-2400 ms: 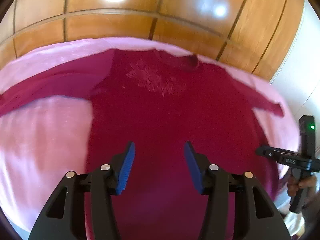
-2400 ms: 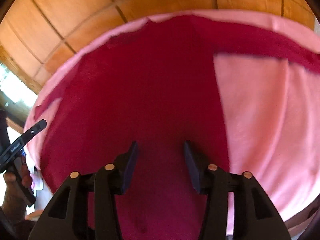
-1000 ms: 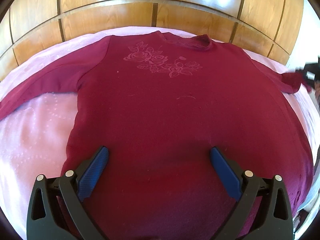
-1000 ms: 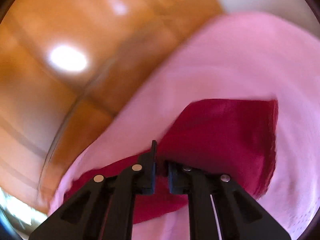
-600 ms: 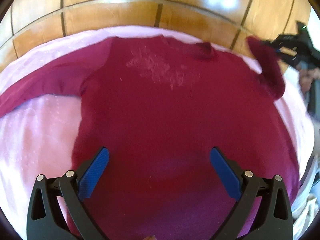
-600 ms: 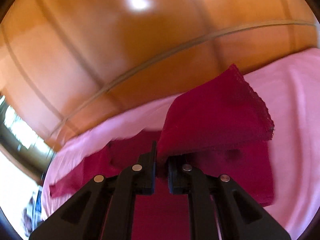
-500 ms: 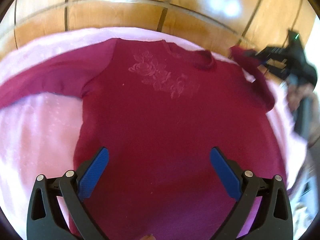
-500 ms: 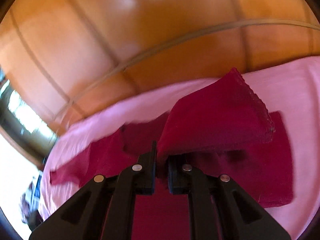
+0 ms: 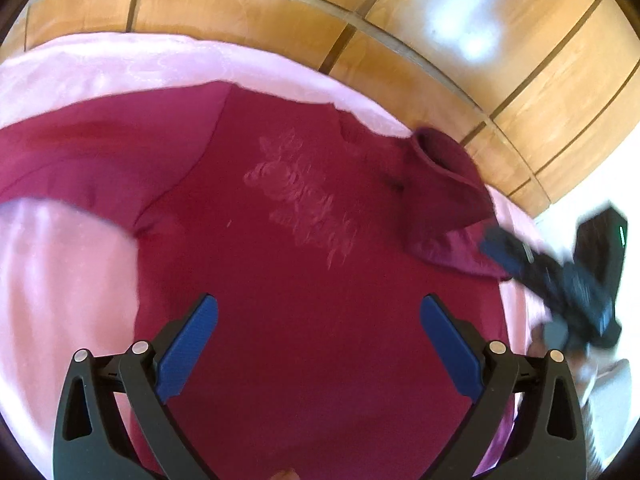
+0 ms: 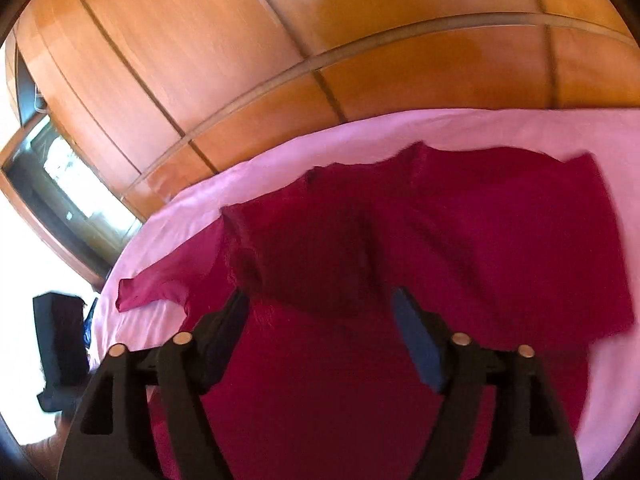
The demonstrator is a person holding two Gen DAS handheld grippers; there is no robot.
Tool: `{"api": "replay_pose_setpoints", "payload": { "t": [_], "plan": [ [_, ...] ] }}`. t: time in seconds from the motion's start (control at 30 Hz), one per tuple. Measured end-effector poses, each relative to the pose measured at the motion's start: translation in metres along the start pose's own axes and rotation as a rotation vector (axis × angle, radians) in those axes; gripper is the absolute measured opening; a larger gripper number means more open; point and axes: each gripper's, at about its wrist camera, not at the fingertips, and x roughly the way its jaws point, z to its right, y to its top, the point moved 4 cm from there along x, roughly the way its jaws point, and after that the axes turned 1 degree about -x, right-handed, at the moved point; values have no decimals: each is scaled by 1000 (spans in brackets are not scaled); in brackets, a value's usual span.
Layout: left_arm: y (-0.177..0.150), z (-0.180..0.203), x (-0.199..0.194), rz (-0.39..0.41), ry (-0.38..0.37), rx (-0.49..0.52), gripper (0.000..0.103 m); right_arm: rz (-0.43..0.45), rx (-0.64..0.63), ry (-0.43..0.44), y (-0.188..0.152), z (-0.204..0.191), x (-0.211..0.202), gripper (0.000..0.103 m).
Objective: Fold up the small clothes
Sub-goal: 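Grasp a sleeve with the right tool and fold it across the sweater body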
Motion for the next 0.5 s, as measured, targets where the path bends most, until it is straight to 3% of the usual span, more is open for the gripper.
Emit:
{"api": "replay_pose_setpoints", "payload": {
  "t": [0.07,0.2,0.33,0.4,0.47,0.5],
  "plan": [
    [7,8,8,-16,-27,-1,100,7,25,-19,-11,12,-13,76],
    [23,25,28,-46,-79,-23,100,-6,22,-141,-41,36,-28,79],
    [38,31,58,-69,-31,-28,97,-31,48,-168,-64,60,-31,80],
    [43,28,71,-82,-5,-47,89,-7,37,-173,-68,62,-31,80],
    [45,24,83,-98,27,-56,58,1,42,-169,-64,61,-30,81],
    [47,21,90,-110,22,-68,51,4,49,-163,-63,63,-32,81]
  ]
}}
